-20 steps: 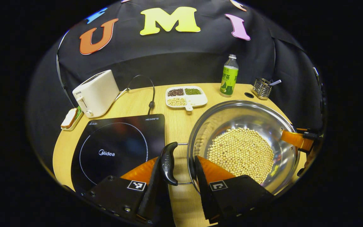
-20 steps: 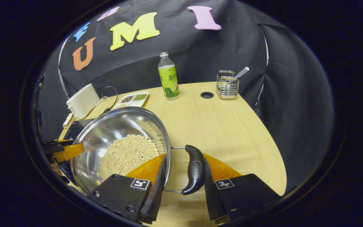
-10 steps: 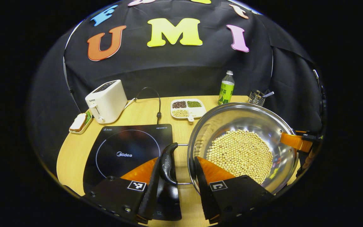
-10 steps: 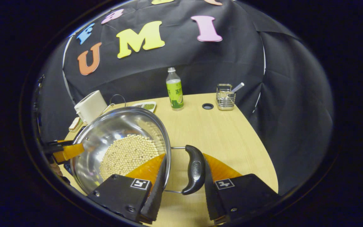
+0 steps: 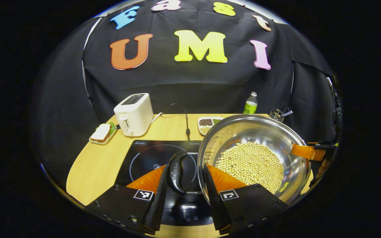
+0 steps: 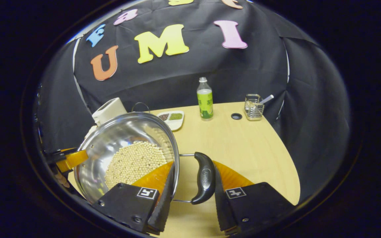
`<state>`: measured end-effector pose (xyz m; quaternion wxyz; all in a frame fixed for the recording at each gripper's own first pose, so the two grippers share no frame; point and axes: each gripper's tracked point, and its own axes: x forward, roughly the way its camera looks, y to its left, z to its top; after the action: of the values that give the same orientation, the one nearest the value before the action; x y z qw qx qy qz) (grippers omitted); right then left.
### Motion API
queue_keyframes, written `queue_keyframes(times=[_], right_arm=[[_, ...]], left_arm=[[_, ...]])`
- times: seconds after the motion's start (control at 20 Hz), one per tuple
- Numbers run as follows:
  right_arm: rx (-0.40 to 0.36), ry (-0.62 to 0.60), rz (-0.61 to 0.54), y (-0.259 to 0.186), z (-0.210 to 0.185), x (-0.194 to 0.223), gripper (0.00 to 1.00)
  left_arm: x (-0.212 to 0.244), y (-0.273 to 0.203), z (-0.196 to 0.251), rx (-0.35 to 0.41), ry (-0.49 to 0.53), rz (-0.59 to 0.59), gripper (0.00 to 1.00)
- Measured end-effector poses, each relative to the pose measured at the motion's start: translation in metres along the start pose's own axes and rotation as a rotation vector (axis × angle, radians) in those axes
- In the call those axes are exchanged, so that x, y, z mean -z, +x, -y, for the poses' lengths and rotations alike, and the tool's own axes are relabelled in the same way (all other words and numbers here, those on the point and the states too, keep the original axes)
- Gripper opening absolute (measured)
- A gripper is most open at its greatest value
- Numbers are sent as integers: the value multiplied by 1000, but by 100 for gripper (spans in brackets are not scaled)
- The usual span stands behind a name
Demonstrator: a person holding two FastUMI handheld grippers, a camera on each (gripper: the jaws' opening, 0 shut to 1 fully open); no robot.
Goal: First push the handle of the pot to place it horizontally, then grasp the pot with both hands and set it on the induction cooktop.
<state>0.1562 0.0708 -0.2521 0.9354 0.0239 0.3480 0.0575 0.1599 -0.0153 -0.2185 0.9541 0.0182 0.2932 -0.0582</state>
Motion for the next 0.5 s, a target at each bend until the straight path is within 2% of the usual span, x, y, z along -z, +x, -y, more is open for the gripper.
queue_keyframes(times=[0.3,0.5], right_arm=[[-41,-60,30,0,-66,-31,61],[-84,-71,11,15,-108,-39,61]], left_arm=[[-29,-18,-57,-52,-26,52,57],[-31,-23,-93,-97,-29,62,57]])
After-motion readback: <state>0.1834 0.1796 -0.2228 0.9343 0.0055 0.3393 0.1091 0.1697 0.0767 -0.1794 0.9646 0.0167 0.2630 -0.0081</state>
